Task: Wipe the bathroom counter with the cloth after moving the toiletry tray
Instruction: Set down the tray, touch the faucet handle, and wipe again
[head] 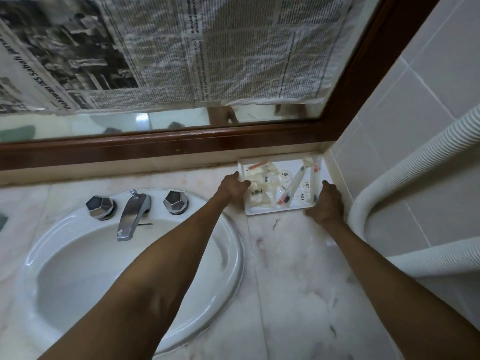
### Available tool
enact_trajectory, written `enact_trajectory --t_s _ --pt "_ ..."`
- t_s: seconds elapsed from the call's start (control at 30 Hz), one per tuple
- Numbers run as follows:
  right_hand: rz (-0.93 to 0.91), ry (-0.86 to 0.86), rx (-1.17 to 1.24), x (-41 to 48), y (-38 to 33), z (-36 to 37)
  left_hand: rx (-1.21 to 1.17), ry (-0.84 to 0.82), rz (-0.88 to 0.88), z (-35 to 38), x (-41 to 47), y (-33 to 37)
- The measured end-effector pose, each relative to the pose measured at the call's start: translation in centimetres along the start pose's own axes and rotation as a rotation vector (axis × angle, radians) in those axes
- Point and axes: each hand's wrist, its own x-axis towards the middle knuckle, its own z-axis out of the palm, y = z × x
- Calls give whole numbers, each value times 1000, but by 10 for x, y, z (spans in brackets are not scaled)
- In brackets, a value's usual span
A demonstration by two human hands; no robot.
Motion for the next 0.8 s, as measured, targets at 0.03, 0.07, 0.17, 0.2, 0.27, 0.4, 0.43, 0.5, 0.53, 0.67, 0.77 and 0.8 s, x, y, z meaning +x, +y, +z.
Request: enact_trajectory --t_s 0.03,0.07,0.17,0.2,0.27,0.4,0.43,0.5,0.53,0.67,0.77,0.8 --pt "-31 14 8 -2 -9 0 41 25 32 -7 -5 0" --pt "-78 37 44 -5 -19 -1 74 53 66 -15 -11 -2" --pt "-254 72 285 -16 -58 0 113 143 165 -44 -37 -16" --pt "-298 64 372 -21 -75 -1 116 171 192 -55 -48 -24" --pt "-368 29 496 -35 -115 0 121 235 210 -79 -73 -45" --pt "-458 -115 567 -70 -202 14 149 357 187 -129 -119 -102" --pt "-498 -149 543 -81 -224 21 145 382 181 -142 -130 -117" --pt "-584 -216 490 -106 -268 36 99 430 151 -172 -152 -148" --pt "-608 -251 478 -118 -288 46 83 467 132 -188 -162 -165" --pt "-702 -320 445 -178 -372 89 18 622 75 -254 -206 -245" --pt "-735 -348 433 -230 -429 125 5 653 10 -303 -234 -315" --pt "-744 -364 419 -246 -446 138 5 660 -7 -320 -241 -339"
